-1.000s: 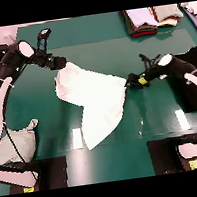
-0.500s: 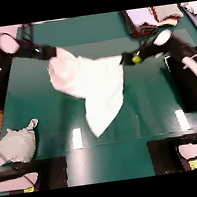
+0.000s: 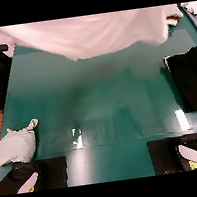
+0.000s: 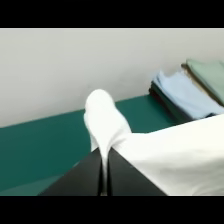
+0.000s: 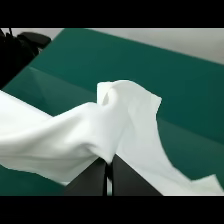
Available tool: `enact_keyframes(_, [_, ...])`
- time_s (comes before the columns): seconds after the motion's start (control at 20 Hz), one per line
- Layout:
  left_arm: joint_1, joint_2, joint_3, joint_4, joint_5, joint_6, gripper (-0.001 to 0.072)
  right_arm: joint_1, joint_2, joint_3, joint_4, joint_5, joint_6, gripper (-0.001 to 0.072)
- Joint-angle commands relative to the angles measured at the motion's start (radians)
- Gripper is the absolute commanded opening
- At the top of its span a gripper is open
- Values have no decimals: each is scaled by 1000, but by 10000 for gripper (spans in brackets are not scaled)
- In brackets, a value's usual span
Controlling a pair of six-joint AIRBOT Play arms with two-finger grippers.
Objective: Fold the shirts.
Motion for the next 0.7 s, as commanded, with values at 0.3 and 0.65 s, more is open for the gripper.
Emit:
enact_keyframes(0.3, [1, 40, 3, -113, -108, 0, 21, -3, -3, 143, -11, 128, 136, 15])
enact_keyframes(0.65, [1, -321, -202, -111, -388, 53, 22, 95, -284, -191, -10, 290, 110, 15])
